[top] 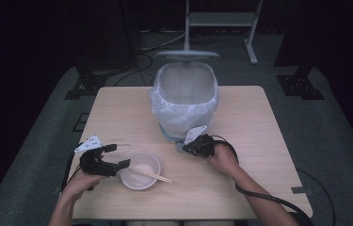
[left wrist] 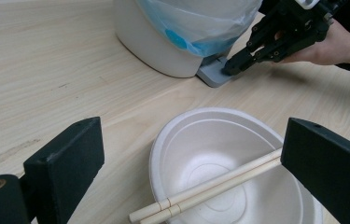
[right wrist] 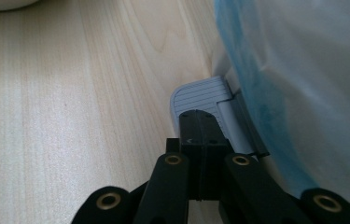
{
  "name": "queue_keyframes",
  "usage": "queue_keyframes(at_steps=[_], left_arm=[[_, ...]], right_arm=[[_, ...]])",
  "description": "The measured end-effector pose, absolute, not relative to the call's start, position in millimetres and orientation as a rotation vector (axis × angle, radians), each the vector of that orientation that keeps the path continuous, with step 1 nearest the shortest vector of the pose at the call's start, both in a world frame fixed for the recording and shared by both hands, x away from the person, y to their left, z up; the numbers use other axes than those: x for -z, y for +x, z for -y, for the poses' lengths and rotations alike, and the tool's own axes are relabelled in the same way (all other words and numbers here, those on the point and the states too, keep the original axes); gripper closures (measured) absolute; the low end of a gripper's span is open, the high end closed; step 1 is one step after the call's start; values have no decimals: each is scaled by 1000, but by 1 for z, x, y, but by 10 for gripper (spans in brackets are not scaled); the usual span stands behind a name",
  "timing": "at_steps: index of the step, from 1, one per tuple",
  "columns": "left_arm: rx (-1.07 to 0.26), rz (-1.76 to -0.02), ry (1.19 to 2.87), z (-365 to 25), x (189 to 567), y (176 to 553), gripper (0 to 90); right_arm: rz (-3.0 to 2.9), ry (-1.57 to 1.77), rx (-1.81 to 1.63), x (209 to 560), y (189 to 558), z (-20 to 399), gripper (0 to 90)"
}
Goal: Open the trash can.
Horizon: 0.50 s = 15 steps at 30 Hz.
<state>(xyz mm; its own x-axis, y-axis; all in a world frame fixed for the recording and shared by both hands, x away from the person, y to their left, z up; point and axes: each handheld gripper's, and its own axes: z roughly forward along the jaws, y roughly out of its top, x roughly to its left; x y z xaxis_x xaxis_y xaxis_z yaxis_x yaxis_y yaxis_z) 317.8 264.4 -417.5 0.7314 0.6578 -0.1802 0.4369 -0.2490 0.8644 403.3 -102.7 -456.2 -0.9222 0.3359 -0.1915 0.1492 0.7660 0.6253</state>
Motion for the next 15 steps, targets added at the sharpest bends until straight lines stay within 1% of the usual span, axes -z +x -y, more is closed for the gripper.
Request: queue_keyframes(at_steps=[15], left_arm=[[-259, -849, 1881, -270, 418, 315, 53]], right_arm=[[-2718, 389, -909, 454, 408, 102, 900]])
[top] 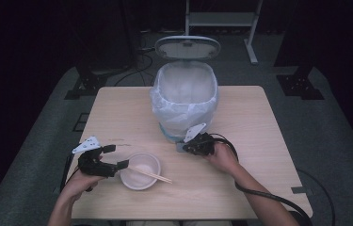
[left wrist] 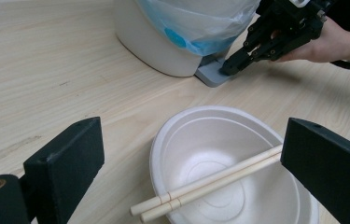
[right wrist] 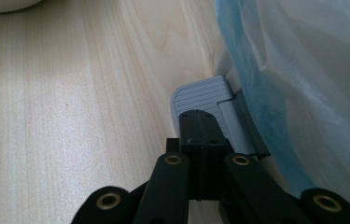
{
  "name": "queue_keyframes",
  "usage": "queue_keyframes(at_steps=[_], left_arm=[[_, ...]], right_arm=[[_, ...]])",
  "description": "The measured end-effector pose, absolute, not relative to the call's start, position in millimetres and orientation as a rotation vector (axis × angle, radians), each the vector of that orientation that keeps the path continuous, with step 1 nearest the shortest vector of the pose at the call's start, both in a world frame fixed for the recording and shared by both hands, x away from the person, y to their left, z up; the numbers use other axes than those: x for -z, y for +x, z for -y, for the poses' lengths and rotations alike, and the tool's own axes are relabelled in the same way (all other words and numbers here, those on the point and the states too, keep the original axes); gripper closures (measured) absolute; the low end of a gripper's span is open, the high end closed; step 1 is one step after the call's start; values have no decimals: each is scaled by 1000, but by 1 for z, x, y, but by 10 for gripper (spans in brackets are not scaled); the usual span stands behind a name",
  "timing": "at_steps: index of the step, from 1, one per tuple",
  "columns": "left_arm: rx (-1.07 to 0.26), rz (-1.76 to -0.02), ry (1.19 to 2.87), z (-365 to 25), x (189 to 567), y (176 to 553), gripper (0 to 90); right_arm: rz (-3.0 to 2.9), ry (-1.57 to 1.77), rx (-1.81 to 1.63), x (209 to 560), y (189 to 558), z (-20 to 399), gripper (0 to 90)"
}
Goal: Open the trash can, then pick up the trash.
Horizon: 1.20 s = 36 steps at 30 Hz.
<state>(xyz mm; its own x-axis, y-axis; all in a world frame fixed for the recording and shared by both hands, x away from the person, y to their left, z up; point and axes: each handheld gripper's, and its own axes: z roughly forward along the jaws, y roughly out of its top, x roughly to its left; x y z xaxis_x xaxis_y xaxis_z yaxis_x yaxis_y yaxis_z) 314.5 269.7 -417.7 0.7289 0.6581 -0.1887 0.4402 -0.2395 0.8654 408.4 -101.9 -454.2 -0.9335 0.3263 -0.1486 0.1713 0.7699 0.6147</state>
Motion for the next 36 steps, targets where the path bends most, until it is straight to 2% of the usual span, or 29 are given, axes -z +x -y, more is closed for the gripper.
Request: queue_keyframes(at_steps=[6, 16, 36], left_arm=[[-258, -832, 1893, -269, 416, 311, 53], [-238, -789, 1923, -266, 415, 311, 53], [-206, -602, 2156, -233, 425, 322, 71]], right_arm=[[-2749, 487, -869, 453, 404, 101, 900], [-2756, 450, -875, 453, 406, 100, 900], [-2724, 424, -869, 452, 407, 100, 900]])
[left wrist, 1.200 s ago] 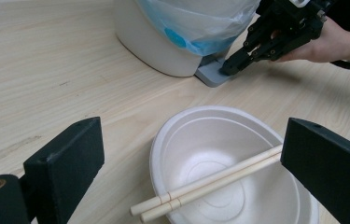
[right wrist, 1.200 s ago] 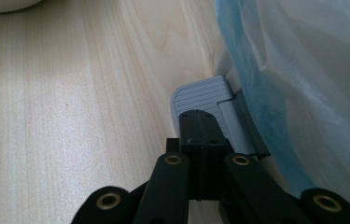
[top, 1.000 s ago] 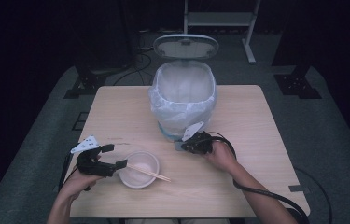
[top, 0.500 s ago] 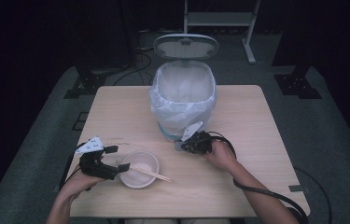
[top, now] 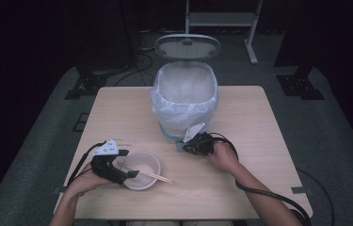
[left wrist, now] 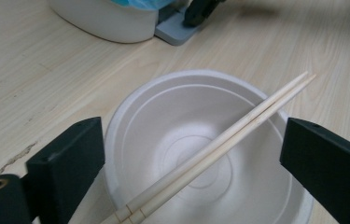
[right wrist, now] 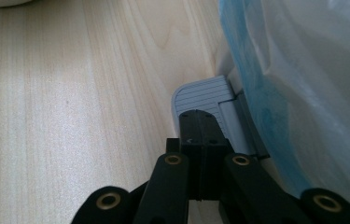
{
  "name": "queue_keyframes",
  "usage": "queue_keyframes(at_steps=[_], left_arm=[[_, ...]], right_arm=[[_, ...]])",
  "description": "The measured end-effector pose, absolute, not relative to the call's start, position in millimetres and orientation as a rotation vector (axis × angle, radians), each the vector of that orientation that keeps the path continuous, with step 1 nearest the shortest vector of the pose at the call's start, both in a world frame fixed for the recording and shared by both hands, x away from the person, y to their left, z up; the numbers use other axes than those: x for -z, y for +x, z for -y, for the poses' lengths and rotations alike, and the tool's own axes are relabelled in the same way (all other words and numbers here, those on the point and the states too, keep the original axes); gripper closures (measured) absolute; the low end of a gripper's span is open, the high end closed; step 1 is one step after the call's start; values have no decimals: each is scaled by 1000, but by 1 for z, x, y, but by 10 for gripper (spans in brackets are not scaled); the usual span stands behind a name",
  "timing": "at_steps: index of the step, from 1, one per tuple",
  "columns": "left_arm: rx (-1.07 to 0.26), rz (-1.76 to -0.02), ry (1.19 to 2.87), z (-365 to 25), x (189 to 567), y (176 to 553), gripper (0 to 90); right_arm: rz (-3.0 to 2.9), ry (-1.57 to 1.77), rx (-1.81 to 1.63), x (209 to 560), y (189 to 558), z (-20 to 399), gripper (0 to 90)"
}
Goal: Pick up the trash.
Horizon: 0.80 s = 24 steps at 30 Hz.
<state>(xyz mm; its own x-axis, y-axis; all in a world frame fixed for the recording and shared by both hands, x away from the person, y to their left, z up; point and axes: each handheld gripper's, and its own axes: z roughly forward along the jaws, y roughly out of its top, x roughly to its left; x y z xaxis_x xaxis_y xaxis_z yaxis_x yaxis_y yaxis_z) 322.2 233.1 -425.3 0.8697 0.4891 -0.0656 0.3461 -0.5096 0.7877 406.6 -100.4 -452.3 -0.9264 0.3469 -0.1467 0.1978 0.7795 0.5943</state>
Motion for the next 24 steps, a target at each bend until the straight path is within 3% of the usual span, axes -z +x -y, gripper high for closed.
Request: queue_keyframes(at_steps=[6, 15, 24], left_arm=[[-189, -547, 2225, -226, 427, 324, 131], [-186, -502, 2317, -222, 430, 328, 311], [-183, -483, 2403, -217, 434, 332, 433]], right_arm=[[-2732, 430, -877, 453, 407, 100, 900], [-2729, 422, -878, 453, 407, 100, 900], [-2732, 435, -881, 453, 407, 101, 900]])
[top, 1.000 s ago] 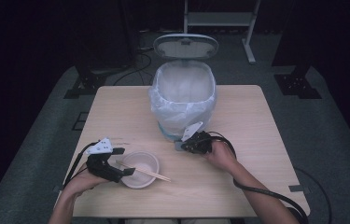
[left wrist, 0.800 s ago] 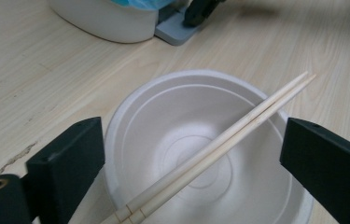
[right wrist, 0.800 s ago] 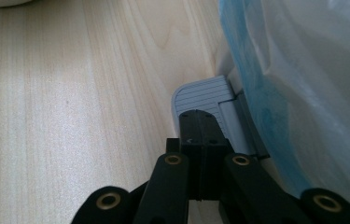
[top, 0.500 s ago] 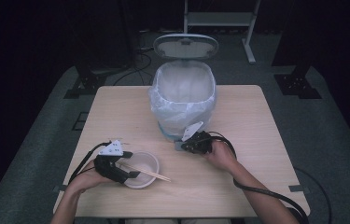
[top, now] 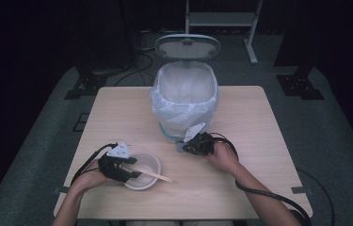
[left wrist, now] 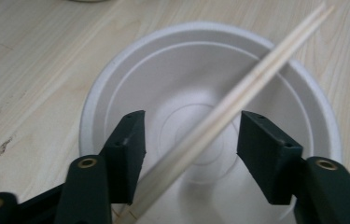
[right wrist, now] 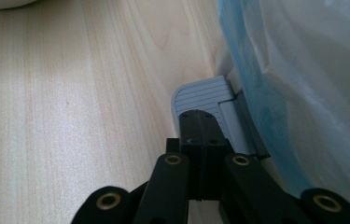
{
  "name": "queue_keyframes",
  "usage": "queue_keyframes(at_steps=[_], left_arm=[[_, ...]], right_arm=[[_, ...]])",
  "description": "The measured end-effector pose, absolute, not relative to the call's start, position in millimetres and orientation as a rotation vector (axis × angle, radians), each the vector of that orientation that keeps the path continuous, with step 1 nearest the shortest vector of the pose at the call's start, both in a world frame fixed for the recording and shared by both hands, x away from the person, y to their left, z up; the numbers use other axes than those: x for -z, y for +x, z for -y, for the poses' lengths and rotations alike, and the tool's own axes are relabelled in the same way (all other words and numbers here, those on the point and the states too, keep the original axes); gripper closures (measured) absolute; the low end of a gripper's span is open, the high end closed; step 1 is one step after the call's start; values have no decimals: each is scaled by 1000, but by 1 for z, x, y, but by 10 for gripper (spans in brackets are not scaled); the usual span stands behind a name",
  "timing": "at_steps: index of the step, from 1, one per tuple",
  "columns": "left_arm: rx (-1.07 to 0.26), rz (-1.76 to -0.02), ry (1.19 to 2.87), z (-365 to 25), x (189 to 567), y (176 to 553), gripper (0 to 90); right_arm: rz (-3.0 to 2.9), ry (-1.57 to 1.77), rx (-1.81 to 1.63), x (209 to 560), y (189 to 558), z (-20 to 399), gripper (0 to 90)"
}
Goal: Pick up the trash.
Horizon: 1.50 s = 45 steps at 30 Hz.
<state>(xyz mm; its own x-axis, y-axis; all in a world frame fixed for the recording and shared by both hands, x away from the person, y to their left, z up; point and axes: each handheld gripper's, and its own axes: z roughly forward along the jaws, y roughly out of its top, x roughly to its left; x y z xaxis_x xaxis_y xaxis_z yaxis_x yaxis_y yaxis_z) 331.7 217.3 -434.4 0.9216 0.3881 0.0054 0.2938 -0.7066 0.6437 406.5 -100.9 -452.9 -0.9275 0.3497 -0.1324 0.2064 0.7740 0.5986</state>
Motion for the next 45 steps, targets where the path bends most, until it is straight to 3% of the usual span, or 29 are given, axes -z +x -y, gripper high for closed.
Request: queue_keyframes(at_steps=[17, 45], left_arm=[[-132, -451, 2474, -211, 435, 331, 787], [-53, -407, 2404, -229, 397, 323, 795]], right_arm=[[-2748, 472, -870, 453, 404, 101, 900], [-2744, 463, -891, 454, 406, 102, 900]])
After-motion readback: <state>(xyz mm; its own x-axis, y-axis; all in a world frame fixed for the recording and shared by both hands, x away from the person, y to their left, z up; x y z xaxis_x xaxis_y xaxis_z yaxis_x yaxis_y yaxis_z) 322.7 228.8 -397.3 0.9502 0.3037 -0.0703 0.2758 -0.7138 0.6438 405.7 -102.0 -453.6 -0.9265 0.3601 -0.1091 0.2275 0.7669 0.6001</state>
